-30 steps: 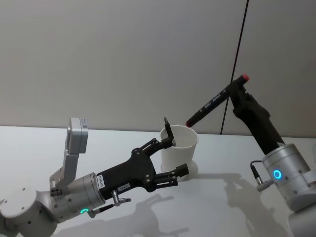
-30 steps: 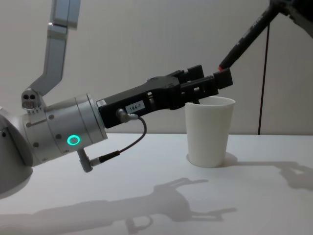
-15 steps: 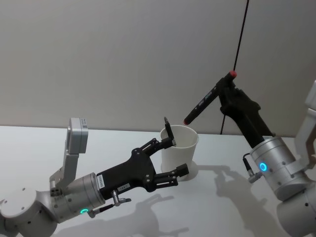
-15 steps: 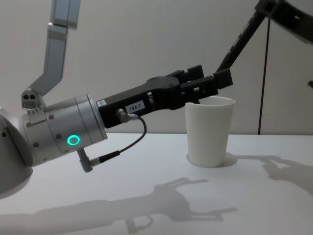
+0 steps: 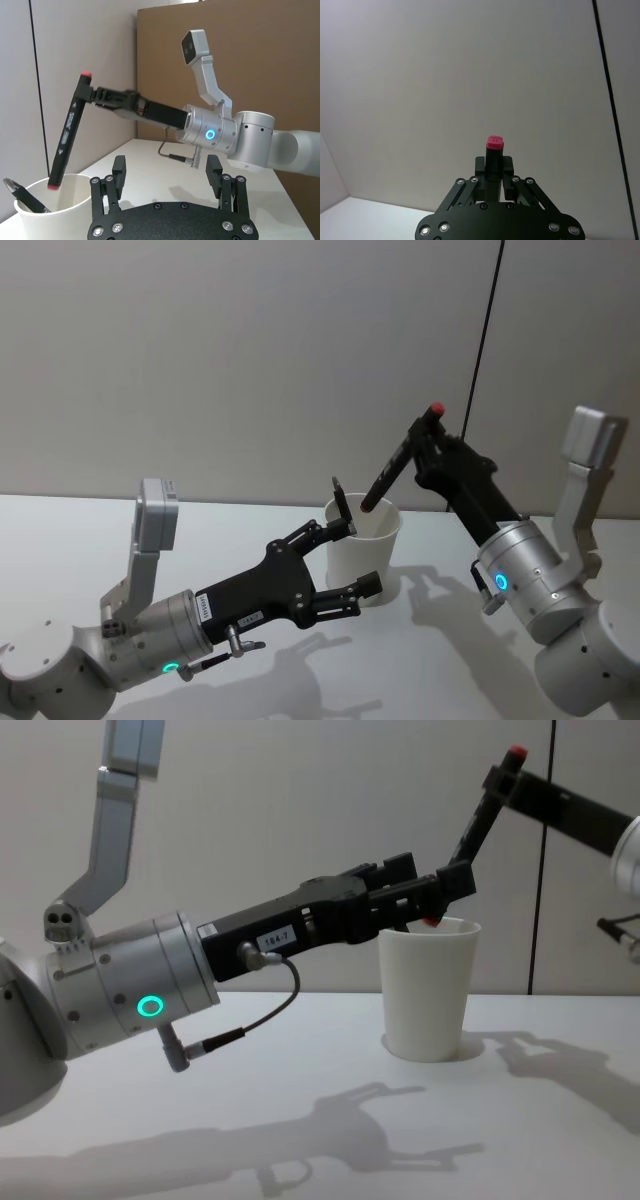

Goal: Place the pen into the pen holder.

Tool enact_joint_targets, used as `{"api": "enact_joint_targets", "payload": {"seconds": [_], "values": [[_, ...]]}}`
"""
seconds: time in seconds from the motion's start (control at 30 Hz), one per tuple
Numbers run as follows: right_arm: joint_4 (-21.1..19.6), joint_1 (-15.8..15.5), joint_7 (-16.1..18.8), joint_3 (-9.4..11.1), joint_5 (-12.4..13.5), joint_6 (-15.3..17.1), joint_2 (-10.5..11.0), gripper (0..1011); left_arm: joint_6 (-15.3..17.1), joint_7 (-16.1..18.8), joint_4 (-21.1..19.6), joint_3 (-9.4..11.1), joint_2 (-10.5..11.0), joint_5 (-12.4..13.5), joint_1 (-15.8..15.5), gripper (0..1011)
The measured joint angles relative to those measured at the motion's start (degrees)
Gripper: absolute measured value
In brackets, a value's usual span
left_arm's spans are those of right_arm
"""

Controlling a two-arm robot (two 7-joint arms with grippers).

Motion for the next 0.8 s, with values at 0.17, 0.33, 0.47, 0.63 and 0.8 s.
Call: {"api": "enact_joint_targets", "payload": {"seconds": [0.17,0.33,0.47,0.63,0.8], "values": [[1.8,0.8,-0.4,-1.0,-1.7,0.4,-0.5,193,0.0,0.0,0.0,0.0,0.0,0.0,0.0,1002],[3.1,1.4,-0.7,-1.7,-2.9,0.6,-0.9,193,0.0,0.0,0.0,0.0,0.0,0.0,0.0,1002],[3.9,1.7,-1.0,-2.1,-3.7,0.8,-1.1,207,0.0,0.0,0.0,0.0,0.0,0.0,0.0,1002],[4.5,2.0,-1.1,-2.4,-4.3,0.9,-1.3,325,0.0,0.0,0.0,0.0,0.0,0.0,0.0,1002],[5.0,2.2,-1.2,-2.7,-4.7,1.0,-1.4,506,0.0,0.0,0.0,0.0,0.0,0.0,0.0,1002]]}}
